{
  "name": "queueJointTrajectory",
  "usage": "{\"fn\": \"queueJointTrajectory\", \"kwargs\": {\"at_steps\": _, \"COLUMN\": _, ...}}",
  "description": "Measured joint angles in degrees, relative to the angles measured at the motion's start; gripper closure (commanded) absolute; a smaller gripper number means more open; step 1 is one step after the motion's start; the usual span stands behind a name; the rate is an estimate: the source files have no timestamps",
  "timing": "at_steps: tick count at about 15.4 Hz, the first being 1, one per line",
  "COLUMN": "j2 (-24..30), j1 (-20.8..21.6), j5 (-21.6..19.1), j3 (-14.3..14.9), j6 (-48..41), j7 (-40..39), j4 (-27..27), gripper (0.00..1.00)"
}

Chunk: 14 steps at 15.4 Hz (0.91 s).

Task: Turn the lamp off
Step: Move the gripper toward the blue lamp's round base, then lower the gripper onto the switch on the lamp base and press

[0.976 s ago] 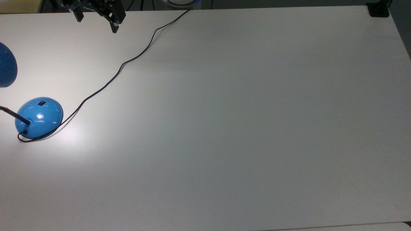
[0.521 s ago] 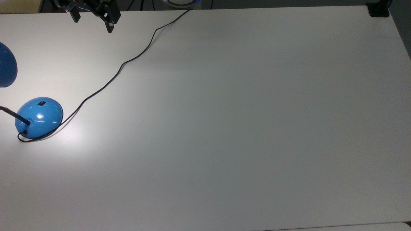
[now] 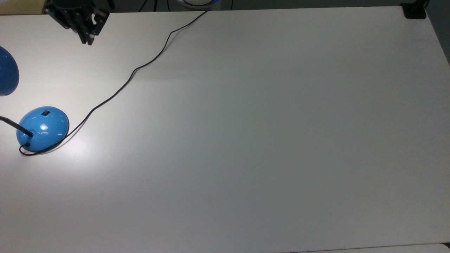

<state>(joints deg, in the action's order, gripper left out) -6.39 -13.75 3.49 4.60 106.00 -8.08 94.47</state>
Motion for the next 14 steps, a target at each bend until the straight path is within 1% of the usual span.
{"fn": "queueJointTrajectory", "kwargs": {"at_steps": 3, "j2": -3.2, "j1": -1.1, "j5": 0.0, "j3": 2.0, "j6": 11.8, "j7": -0.9, "j4": 3.9, "gripper": 1.00}}
{"fn": "queueJointTrajectory", "kwargs": {"at_steps": 6, "j2": -4.9, "j1": -1.3, "j5": 0.0, "j3": 4.4, "j6": 26.9, "j7": -1.5, "j4": 10.5, "gripper": 1.00}}
{"fn": "queueJointTrajectory", "kwargs": {"at_steps": 10, "j2": -6.0, "j1": -1.9, "j5": -0.1, "j3": 5.3, "j6": 42.5, "j7": -3.8, "j4": 18.3, "gripper": 1.00}}
{"fn": "queueJointTrajectory", "kwargs": {"at_steps": 12, "j2": -7.6, "j1": -2.6, "j5": -1.0, "j3": 5.4, "j6": 47.8, "j7": -3.8, "j4": 19.8, "gripper": 1.00}}
{"fn": "queueJointTrajectory", "kwargs": {"at_steps": 14, "j2": -9.5, "j1": -3.4, "j5": -1.7, "j3": 5.4, "j6": 51.9, "j7": -4.0, "j4": 19.9, "gripper": 1.00}}
